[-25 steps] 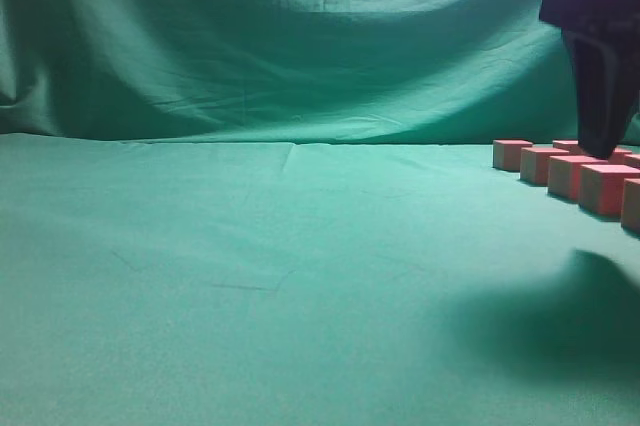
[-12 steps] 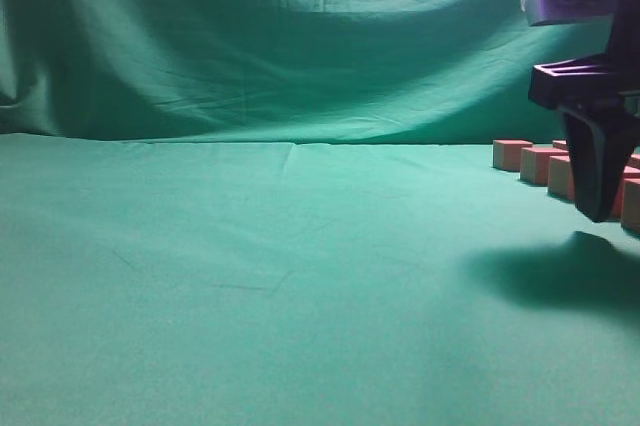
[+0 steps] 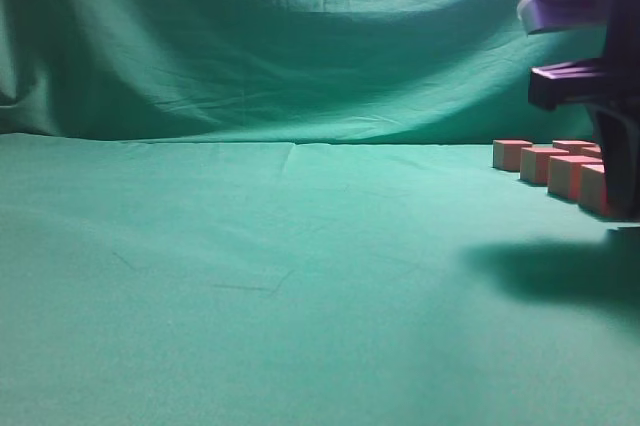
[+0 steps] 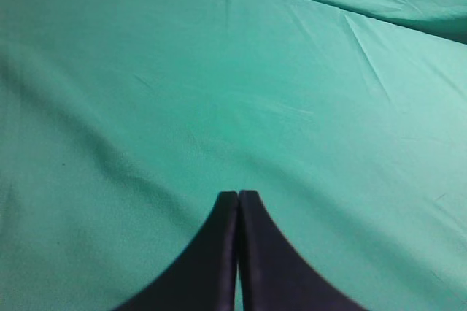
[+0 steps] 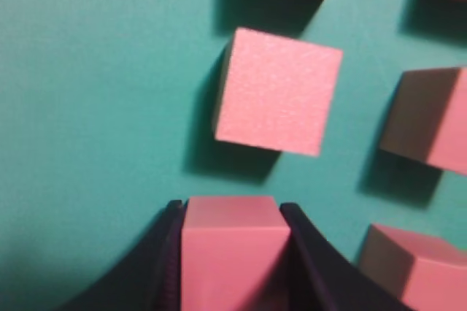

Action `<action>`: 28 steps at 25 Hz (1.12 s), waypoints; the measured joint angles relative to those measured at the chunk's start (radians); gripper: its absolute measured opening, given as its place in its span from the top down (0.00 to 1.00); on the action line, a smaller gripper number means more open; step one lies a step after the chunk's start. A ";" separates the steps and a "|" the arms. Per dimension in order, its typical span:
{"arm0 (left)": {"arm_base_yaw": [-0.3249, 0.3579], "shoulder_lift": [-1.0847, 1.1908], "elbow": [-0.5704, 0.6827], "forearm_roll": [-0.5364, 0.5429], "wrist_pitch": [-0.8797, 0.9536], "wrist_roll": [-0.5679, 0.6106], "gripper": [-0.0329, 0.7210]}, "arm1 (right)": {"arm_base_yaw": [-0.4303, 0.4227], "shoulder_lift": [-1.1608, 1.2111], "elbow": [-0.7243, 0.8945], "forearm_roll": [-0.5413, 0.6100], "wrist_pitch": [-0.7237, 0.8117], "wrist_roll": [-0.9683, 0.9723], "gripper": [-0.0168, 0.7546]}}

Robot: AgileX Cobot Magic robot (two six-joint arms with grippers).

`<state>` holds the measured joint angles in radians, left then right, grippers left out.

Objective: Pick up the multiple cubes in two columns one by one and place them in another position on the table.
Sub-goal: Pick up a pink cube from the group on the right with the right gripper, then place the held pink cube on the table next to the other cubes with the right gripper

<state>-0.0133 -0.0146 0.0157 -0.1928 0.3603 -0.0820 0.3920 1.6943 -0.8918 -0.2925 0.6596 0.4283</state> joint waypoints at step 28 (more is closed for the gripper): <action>0.000 0.000 0.000 0.000 0.000 0.000 0.96 | 0.154 0.333 -0.756 0.243 0.434 -0.653 0.63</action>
<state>-0.0133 -0.0146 0.0157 -0.1928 0.3603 -0.0820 0.5460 2.0271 -1.6476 -0.0493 1.0937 -0.2247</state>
